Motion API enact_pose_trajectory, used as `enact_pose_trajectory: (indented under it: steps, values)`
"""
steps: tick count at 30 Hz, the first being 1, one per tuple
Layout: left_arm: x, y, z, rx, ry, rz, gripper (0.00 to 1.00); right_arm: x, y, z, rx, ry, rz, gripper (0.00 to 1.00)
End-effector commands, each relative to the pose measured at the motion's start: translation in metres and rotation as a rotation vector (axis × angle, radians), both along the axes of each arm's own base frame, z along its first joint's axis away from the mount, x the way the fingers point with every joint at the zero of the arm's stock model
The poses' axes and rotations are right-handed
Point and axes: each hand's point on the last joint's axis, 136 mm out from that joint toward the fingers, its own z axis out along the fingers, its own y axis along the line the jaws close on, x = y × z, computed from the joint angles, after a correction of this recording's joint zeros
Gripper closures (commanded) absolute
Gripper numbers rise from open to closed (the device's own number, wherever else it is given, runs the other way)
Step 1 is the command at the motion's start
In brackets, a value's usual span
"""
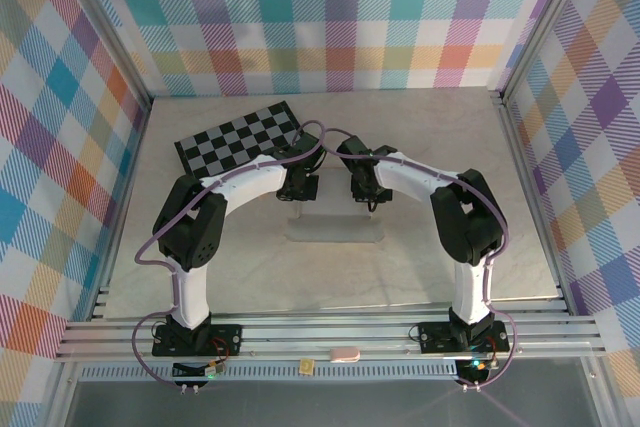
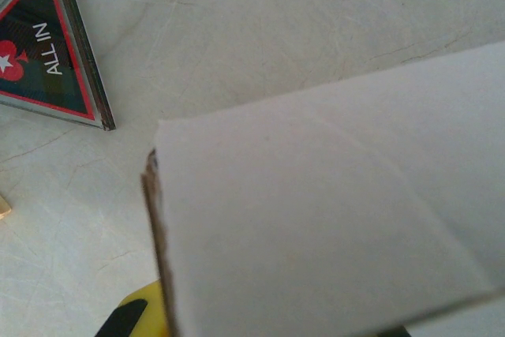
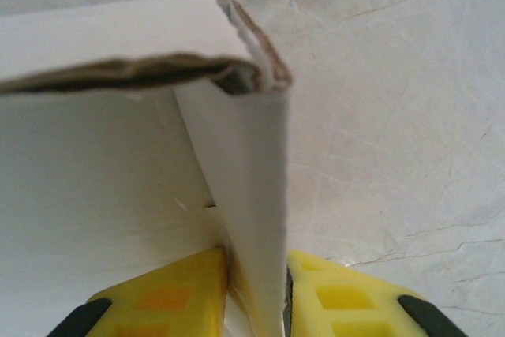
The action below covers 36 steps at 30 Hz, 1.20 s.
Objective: Fold the paper box
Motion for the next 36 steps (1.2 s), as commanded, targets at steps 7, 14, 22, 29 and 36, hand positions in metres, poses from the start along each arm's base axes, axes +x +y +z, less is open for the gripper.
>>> enact_pose_trajectory:
  steps: [7,14,22,29,36]
  values:
    - [0.006,0.004,0.014,-0.002,-0.055,0.034,1.0,-0.035,-0.006,-0.005,0.094,0.151,-0.044,0.72]
    - [0.005,0.004,0.013,0.001,-0.057,0.032,1.0,-0.041,-0.008,-0.016,0.084,0.182,-0.049,0.74]
    - [0.005,0.003,0.014,0.003,-0.058,0.028,1.0,-0.041,-0.028,-0.019,-0.061,0.159,-0.084,0.94]
    - [0.008,0.002,0.017,-0.002,-0.066,0.033,1.0,-0.042,-0.037,-0.012,-0.257,0.152,-0.045,1.0]
    - [0.008,0.0,0.018,-0.01,-0.069,0.04,1.0,-0.033,-0.025,-0.005,-0.215,0.127,0.025,0.98]
